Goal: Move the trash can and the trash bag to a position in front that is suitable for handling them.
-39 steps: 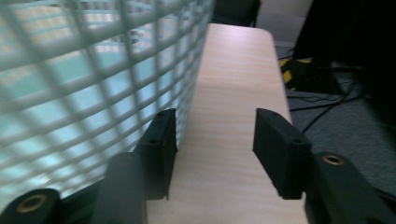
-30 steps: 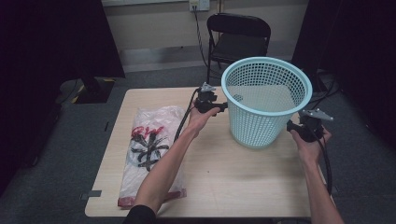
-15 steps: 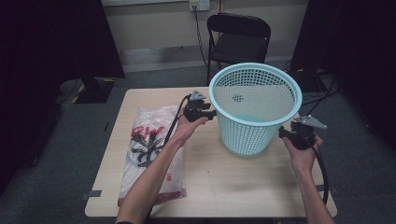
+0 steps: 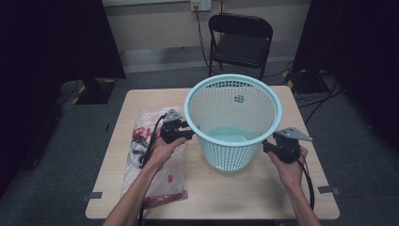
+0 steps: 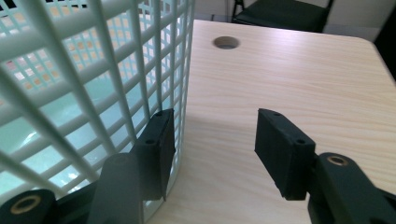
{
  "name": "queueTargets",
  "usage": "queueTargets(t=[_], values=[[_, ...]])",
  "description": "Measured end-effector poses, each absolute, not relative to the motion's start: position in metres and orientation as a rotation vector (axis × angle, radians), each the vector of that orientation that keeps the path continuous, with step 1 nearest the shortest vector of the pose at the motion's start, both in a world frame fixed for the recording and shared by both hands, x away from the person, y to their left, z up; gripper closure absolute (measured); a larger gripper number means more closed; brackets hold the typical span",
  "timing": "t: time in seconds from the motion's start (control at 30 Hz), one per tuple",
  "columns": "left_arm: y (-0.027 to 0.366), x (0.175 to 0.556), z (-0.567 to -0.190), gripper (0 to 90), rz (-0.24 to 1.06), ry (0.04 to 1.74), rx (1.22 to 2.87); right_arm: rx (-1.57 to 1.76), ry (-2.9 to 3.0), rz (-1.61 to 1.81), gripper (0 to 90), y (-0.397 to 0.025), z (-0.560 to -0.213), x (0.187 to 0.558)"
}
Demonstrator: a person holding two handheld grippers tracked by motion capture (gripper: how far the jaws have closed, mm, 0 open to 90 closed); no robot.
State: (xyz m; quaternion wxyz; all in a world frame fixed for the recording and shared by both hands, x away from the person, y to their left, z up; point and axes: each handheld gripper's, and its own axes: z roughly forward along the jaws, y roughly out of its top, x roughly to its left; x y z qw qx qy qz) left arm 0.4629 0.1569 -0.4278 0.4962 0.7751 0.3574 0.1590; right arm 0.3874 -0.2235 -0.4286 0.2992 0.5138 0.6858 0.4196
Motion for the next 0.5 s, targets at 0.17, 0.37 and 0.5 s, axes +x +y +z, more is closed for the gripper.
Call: queueTargets(t=[0.17, 0.37, 0.5], values=[[0.18, 0.44, -0.426, 51.2, 0.402, 0.896, 1.874, 1.321, 1.874, 1.151, 47.6, -0.204, -0.429, 0.378], [0.204, 0.418, -0.427, 51.2, 0.418, 0.901, 1.874, 1.275, 1.934, 1.182, 47.6, -0.188, -0.429, 0.372], [0.217, 0.406, -0.427, 51.0, 0.416, 0.904, 1.872, 1.239, 1.985, 1.202, 46.9, -0.18, -0.428, 0.367]])
